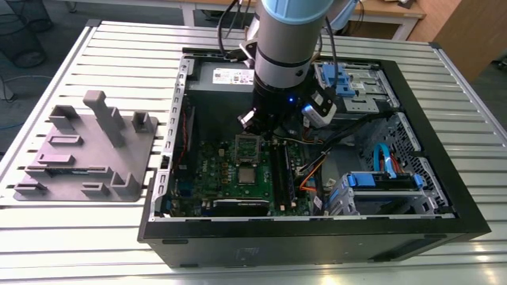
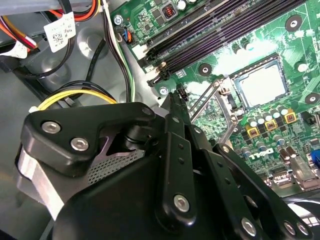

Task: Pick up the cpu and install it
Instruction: 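Close the cpu cover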

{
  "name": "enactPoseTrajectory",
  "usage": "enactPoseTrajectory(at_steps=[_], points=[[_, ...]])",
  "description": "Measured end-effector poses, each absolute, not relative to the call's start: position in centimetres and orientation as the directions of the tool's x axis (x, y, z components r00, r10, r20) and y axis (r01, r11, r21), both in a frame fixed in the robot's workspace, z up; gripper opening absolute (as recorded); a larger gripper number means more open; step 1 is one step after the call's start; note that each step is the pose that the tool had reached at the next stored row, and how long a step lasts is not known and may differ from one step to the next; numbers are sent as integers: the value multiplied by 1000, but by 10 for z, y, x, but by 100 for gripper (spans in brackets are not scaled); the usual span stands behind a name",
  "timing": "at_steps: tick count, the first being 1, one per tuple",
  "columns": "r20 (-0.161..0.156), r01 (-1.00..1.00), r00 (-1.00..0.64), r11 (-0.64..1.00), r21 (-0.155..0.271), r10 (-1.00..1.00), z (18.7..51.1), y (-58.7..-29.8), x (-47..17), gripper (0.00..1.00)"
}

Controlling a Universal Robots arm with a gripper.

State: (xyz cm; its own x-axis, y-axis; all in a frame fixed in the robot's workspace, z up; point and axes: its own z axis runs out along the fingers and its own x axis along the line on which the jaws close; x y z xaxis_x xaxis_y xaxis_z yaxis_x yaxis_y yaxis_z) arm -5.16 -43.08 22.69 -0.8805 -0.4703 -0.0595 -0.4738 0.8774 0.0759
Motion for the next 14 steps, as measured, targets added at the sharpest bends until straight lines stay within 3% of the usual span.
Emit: enactPoseTrajectory(at_steps=[14], points=[[-64, -523, -852, 849, 73, -519, 227, -432, -54, 11]])
